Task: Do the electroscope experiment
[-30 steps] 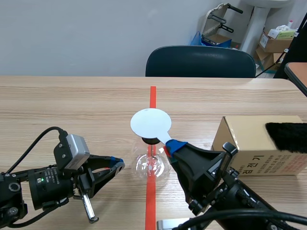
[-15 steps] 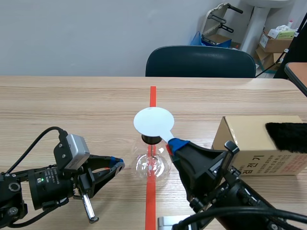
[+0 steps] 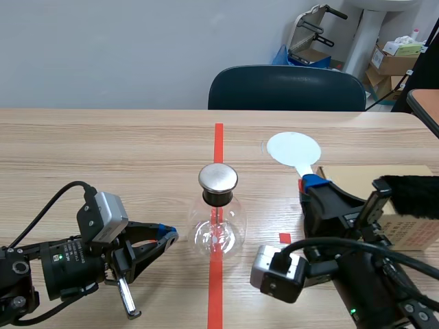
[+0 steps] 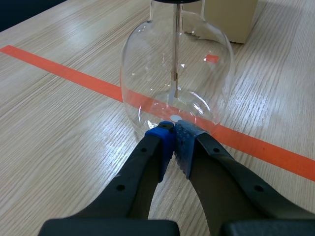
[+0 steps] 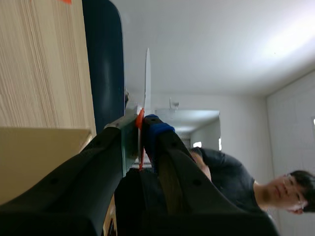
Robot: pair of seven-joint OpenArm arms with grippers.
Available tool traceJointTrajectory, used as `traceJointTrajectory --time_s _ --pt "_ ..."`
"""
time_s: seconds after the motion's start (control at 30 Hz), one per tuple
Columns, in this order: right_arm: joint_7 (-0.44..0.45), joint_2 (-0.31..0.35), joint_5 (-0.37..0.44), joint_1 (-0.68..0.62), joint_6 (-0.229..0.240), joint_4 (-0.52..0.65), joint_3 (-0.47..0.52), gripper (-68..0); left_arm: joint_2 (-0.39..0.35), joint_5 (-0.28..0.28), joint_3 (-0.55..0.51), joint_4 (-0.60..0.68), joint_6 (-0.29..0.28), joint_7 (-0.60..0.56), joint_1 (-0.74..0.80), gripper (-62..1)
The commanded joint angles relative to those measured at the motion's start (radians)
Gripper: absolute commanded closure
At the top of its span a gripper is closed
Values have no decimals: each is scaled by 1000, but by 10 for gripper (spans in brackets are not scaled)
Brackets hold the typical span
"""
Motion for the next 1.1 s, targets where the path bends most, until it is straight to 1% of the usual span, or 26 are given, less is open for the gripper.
traceJointTrajectory --time_s 0.0,0.2,0.37,1.07 --pt "-35 11 4 -2 -14 24 2 -10 0 -6 -5 18 -2 -10 0 -27" --pt "-168 11 4 -2 -14 24 2 -10 0 -6 -5 18 -2 -10 0 -27" --pt "-220 11 4 -2 -14 24 2 -10 0 -6 -5 18 -2 -7 0 -27" --pt "-224 11 11 -2 -14 24 2 -10 0 -6 -5 18 -2 -8 0 -27"
